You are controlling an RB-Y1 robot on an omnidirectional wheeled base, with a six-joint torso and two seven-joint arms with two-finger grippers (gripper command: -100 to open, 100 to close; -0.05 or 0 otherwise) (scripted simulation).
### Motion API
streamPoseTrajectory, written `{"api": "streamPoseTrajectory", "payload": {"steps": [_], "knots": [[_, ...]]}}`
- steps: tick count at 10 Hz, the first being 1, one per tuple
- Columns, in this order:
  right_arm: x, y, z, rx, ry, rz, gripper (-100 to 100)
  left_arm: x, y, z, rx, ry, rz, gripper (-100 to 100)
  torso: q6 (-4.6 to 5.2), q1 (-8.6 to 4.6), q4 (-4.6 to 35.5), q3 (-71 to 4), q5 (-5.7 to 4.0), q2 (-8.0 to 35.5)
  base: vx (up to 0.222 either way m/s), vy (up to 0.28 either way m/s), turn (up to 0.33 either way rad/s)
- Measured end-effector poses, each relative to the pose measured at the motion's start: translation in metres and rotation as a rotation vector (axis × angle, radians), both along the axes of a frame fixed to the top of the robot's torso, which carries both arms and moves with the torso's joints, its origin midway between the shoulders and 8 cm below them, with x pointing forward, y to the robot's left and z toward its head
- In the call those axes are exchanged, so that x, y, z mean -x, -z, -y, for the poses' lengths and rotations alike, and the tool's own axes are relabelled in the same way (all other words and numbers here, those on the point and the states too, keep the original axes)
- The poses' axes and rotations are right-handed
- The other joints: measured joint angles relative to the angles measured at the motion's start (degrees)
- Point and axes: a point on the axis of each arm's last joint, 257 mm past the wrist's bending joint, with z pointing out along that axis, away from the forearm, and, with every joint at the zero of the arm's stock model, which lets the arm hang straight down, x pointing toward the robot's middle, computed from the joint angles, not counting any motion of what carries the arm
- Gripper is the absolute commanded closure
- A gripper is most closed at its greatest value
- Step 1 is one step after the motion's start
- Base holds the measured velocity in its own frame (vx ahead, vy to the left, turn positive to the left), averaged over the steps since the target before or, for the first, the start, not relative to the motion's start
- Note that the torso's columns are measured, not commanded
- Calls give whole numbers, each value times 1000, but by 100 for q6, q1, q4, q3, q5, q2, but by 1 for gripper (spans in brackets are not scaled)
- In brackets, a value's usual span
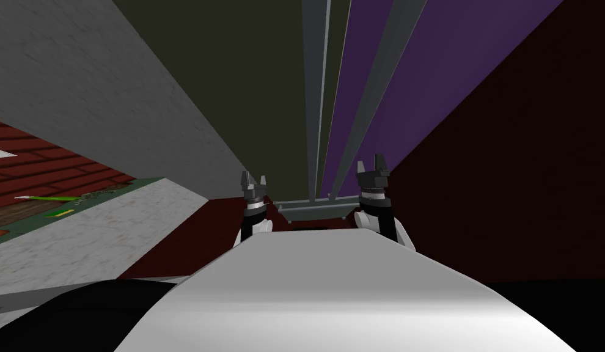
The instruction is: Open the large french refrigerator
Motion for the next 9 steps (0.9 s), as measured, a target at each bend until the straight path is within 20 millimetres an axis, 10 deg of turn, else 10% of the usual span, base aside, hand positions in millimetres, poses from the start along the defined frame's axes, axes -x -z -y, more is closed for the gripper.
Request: {"api": "streamPoseTrajectory", "payload": {"steps": [9], "knots": [[0, 0, 0, 0, 0, 0, 0, 0, 0, 0, 0, 0, 0, 0, 0, 0, 3537, -7073, 0, 3539, 0, 0, 0]]}}
